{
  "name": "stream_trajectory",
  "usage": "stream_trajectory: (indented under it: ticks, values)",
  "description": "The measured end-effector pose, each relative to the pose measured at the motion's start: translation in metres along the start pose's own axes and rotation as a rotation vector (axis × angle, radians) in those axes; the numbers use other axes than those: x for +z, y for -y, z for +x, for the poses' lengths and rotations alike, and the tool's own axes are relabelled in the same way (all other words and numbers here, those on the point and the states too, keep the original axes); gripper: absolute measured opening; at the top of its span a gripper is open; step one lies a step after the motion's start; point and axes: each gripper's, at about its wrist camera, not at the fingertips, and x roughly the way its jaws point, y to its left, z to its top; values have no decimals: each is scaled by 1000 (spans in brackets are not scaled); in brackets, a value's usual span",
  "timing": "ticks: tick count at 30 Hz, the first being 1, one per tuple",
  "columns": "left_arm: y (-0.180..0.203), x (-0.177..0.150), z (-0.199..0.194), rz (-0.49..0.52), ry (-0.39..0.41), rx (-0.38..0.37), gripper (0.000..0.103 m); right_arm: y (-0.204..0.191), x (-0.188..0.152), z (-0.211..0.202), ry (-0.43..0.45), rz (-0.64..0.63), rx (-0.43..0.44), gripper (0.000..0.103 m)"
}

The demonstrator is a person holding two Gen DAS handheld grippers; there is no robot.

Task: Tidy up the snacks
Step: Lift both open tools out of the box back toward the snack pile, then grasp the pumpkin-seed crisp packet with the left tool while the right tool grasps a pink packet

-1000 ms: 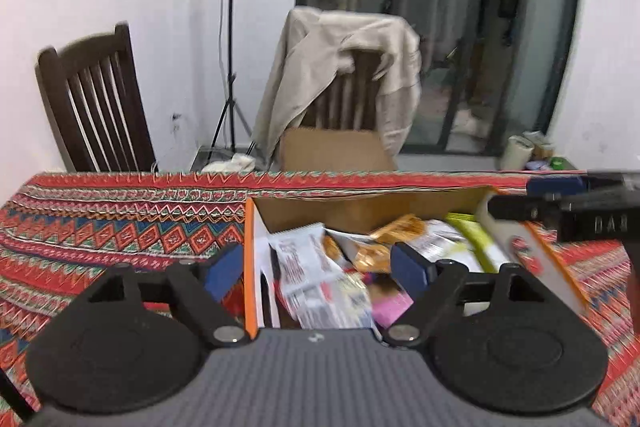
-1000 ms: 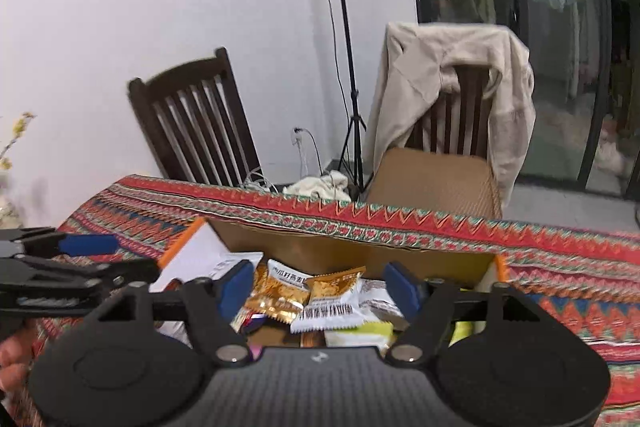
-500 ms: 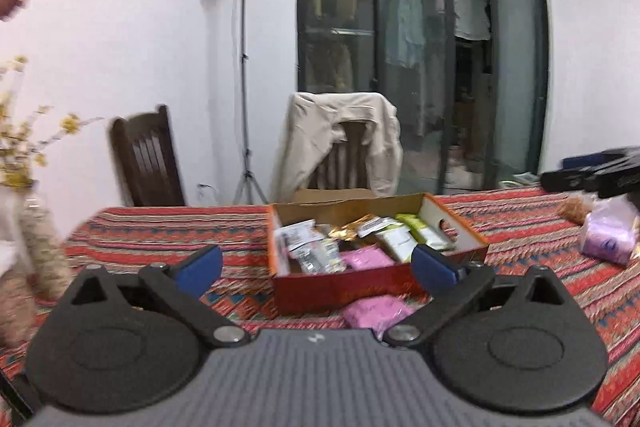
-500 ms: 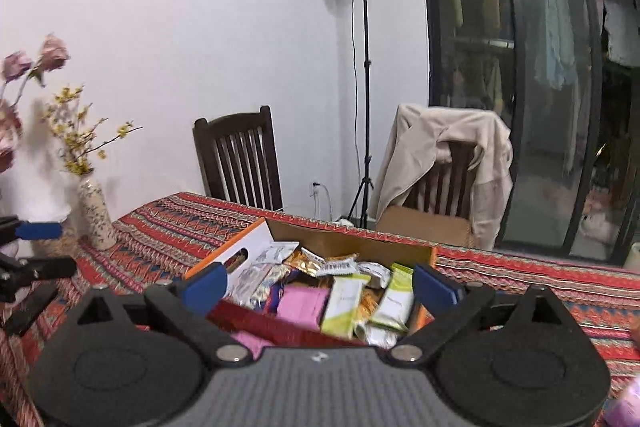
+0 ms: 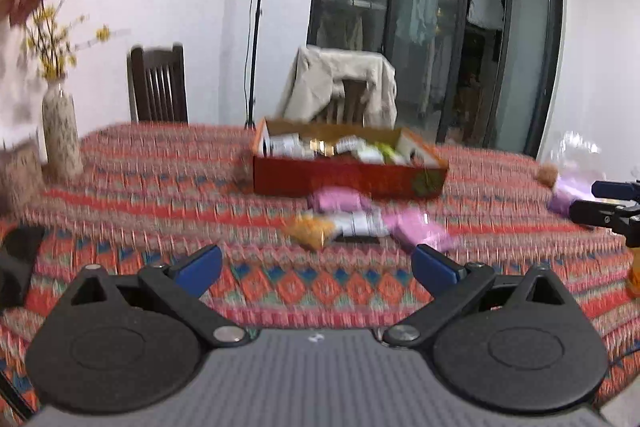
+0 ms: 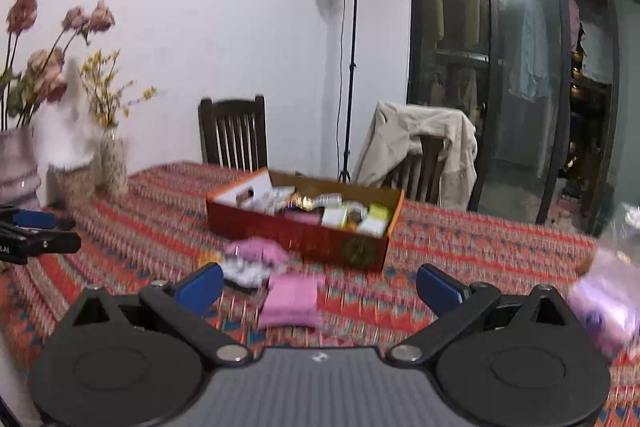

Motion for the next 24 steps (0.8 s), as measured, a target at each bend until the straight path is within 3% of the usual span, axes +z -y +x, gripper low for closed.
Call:
stream_trajectory:
  ticks: [5, 10, 18, 24]
  values:
    - [6, -28, -2, 8, -41, 29, 103, -7, -53, -3, -48, 126, 3, 103]
    - [4, -39, 8, 2, -87, 16, 103, -12, -86, 2, -115, 148, -45, 103]
    - [-4, -33, 29, -2, -91, 0, 103, -10, -83, 15, -128, 183, -29, 103]
    - [-15, -4, 79, 124, -59, -69, 98, -11, -70, 36, -143, 195, -3, 103]
